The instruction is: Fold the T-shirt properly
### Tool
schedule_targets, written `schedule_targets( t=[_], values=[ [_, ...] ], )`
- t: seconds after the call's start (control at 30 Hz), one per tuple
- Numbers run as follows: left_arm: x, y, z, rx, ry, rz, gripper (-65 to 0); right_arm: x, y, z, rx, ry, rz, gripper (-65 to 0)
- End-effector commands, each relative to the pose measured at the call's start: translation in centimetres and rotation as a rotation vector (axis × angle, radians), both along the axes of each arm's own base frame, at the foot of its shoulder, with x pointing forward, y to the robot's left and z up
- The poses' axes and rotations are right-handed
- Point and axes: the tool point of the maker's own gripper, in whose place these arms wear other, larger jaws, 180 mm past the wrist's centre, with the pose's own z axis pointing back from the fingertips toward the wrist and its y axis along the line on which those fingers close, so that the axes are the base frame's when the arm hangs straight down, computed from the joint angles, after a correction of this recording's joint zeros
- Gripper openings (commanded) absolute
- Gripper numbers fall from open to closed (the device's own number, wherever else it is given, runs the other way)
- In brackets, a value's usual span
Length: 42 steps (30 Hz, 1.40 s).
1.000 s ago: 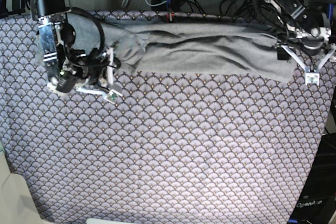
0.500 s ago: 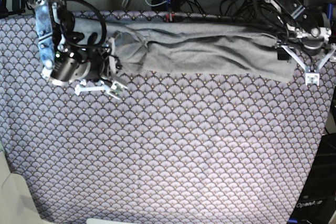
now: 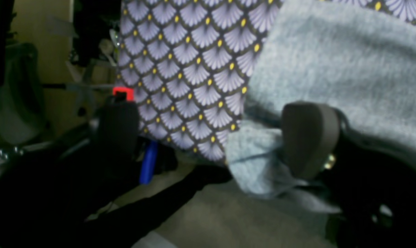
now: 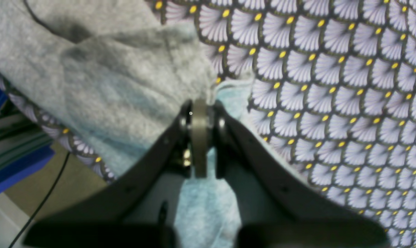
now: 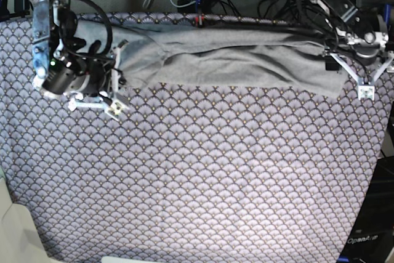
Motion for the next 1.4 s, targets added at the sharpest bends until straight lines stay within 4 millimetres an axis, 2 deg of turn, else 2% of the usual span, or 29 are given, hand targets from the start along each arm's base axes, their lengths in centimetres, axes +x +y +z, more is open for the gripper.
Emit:
schedule_targets(
  t=[0.0, 0.2, 0.6, 0.77, 0.87, 1.13, 1.37],
  values=[
    [0.6, 0.4, 1.1, 0.023, -0.039, -0.003, 0.0, 0.8, -0.1, 0.9, 0.005, -0.036, 0.001, -65.0],
    [0.6, 0.4, 1.1, 0.024, -0.037, -0.004, 0.0, 0.1, 0.5, 0.4, 0.022, -0.016, 0.0, -65.0],
    [0.5, 0.3, 1.0, 0.022, -0.034, -0.004, 0.0, -4.4, 1.0, -2.0, 0.084, 0.052, 0.008, -65.0],
    [0.6, 0.3, 1.1, 0.023, -0.039, -0.004, 0.0, -5.3, 0.5, -2.4, 0.09, 0.055, 0.012, -65.0],
    [0.7, 0.3, 1.1, 0.022, -0.039, -0.005, 0.0, -5.5, -0.6, -2.4, 0.085, 0.053, -0.016, -65.0],
    [0.7, 0.3, 1.0, 0.019, -0.037, -0.005, 0.0, -4.5, -3.6, -1.8, 0.054, 0.014, -0.093, -65.0],
    [0.7, 0.3, 1.0, 0.019, -0.039, -0.005, 0.0, -5.7, -3.9, -2.3, 0.046, 0.043, -0.092, -65.0]
  ],
)
